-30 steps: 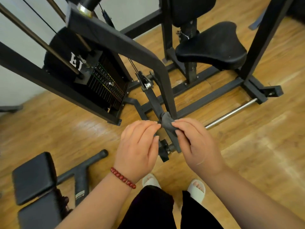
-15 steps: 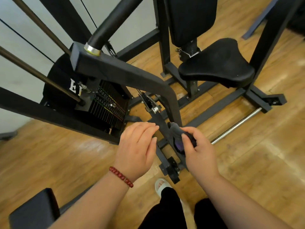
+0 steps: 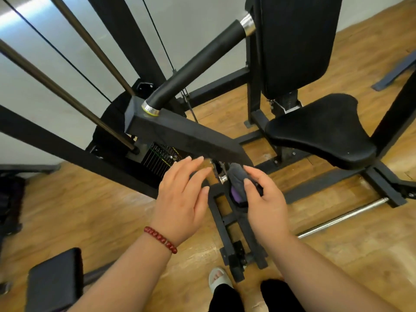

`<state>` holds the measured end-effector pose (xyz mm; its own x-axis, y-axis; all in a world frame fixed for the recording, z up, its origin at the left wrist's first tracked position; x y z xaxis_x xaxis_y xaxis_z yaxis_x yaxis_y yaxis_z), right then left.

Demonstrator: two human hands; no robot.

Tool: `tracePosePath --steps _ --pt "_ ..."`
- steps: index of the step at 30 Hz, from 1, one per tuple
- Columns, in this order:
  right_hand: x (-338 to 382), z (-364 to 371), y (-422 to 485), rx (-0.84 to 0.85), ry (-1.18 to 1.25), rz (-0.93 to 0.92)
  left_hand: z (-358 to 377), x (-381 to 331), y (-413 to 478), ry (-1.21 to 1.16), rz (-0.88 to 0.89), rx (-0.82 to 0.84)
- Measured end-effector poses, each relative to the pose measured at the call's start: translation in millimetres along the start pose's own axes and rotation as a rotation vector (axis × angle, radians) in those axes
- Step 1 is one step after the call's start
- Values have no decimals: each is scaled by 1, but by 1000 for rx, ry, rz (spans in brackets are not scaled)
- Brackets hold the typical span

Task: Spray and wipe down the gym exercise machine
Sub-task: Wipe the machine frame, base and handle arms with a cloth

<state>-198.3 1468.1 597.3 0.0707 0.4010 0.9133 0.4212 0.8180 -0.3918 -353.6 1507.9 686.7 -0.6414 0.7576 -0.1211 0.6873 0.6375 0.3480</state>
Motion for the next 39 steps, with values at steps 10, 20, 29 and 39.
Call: tracePosePath --steps 10,20,29,39 --pt "88 60 47 228 19 -154 -38 32 23 183 -230 -13" --pt "123 105 59 257 24 -227 -63 55 32 220 -240 -49" --pt "104 119 94 130 -269 -215 -60 141 58 24 -454 -39" --pt "98 113 99 89 -300 -199 -58 148 59 -55 -412 -81"
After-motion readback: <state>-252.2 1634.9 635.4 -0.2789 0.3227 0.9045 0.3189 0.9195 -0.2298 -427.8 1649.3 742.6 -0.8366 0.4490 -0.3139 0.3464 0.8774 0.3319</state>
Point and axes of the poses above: each hand's wrist, its own y-axis towards the middle knuckle, its own z-axis out of the palm, x = y × z, the point moved 10 cm from there along y, towards the middle knuckle, and after that the axes turned 12 degrees about z, right-handed, at the moved point
